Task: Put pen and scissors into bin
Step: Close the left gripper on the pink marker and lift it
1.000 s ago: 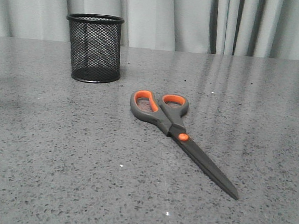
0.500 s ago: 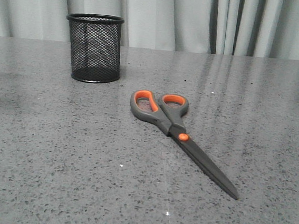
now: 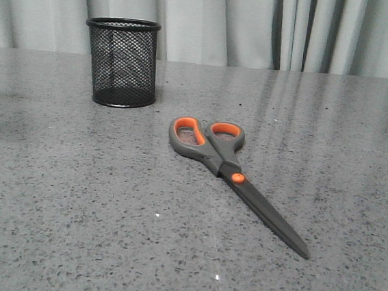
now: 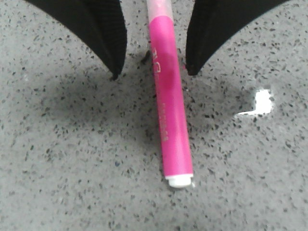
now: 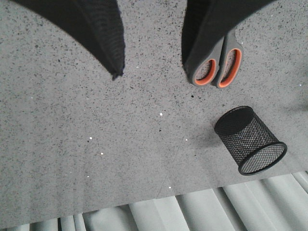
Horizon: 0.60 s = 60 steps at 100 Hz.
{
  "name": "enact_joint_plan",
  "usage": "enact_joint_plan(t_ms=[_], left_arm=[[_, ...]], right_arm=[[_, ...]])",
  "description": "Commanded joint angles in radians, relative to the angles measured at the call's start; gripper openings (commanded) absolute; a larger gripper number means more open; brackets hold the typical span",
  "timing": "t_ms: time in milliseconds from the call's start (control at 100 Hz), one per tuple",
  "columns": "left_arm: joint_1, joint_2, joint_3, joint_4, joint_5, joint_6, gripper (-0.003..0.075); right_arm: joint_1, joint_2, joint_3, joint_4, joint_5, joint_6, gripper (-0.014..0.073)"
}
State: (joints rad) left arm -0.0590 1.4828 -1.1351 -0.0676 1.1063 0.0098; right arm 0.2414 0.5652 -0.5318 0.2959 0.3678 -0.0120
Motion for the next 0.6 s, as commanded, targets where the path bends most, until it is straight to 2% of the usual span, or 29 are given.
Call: enact_joint_plan(t_ms=[0,590], left_arm=[[0.000,-0.028,-0.024,-0.002,-0.035,-0.010,0.0275],[0.000,0.067,-0.024,0.010,-0.020,-0.010,0.0270]], right_arm=[[0.003,0.008,-0.037,0.012,-0.093,-0.010,0.0256],[0.003,0.008,-0.037,0.051,-0.105,-0.010,0.0256]])
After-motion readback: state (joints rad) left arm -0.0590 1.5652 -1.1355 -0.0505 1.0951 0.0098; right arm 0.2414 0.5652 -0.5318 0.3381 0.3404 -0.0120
